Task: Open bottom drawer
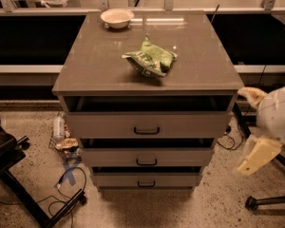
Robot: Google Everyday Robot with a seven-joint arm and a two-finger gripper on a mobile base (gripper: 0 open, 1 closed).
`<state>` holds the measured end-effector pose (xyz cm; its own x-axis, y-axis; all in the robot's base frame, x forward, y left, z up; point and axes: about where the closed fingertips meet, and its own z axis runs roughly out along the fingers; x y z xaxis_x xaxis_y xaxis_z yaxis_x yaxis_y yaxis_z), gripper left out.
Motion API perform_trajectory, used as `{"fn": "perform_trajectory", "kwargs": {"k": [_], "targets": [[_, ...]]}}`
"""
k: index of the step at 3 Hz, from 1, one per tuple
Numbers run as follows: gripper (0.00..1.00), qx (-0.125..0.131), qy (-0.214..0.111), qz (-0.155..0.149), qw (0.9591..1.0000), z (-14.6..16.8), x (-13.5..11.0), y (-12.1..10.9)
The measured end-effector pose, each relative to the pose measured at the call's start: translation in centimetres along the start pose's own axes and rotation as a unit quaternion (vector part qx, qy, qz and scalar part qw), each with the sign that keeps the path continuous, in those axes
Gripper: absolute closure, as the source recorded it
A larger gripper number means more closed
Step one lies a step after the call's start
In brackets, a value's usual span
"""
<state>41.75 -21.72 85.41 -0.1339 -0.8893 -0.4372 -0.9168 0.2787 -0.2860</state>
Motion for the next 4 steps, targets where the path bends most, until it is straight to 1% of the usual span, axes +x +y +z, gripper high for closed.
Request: {"fn": "perform_trajectory", "kwargs": {"k": [1,2,3,4], "targets": [[0.0,0.024,-0.05,-0.003,0.9984,4.7,1.5,0.3],[0.0,0.076,-0.08,0.001,0.9939,8.1,2.4,-2.3],[0.0,0.109,-0.082,0.002,0.9907,8.2,2.5,-4.0],[0.0,0.109,-0.082,0.002,0.9907,8.2,2.5,-4.0]]}}
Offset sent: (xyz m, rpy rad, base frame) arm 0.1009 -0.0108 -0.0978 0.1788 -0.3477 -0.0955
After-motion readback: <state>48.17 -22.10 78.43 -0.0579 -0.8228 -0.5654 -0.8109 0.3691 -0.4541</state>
